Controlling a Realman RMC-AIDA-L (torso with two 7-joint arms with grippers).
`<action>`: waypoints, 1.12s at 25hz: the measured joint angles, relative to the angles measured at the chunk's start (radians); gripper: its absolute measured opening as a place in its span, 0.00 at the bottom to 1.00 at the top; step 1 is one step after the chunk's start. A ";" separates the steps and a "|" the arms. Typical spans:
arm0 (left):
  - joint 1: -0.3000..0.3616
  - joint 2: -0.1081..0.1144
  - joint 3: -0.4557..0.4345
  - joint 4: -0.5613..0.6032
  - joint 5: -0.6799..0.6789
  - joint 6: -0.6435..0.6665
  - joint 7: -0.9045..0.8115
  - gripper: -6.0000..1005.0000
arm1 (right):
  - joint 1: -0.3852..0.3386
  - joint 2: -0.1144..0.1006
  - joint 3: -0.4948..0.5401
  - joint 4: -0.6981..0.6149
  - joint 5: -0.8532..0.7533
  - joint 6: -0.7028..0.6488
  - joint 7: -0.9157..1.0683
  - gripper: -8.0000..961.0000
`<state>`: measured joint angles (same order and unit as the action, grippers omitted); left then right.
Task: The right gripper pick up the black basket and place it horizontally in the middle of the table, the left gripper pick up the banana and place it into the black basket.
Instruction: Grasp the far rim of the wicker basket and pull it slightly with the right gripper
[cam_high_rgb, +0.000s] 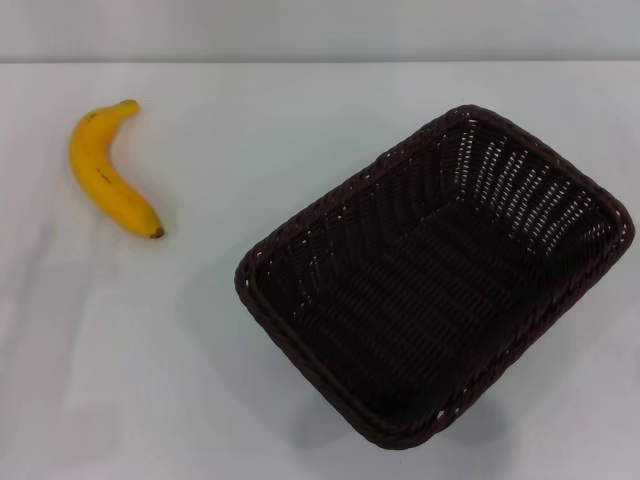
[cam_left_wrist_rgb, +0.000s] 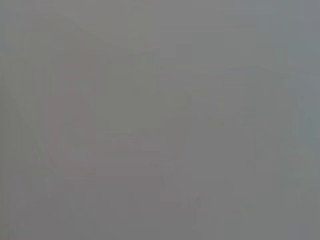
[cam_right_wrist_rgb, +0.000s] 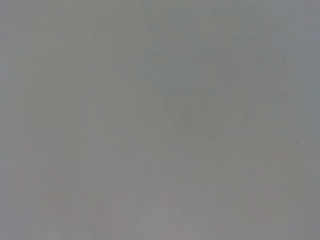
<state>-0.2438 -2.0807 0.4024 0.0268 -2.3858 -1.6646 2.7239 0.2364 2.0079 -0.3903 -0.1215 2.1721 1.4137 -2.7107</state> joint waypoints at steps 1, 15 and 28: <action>-0.004 0.001 0.000 0.001 0.000 0.009 0.001 0.34 | 0.000 0.000 -0.001 -0.001 0.000 0.001 0.000 0.77; -0.018 0.000 -0.001 0.005 -0.024 0.035 -0.001 0.82 | 0.011 0.000 -0.007 -0.005 -0.007 0.090 -0.007 0.77; -0.009 0.001 0.004 0.005 -0.021 0.031 -0.006 0.88 | 0.003 -0.008 -0.261 -0.708 -0.493 -0.193 0.840 0.77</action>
<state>-0.2525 -2.0798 0.4068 0.0323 -2.4067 -1.6340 2.7175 0.2397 1.9995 -0.6517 -0.8299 1.6795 1.2204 -1.8704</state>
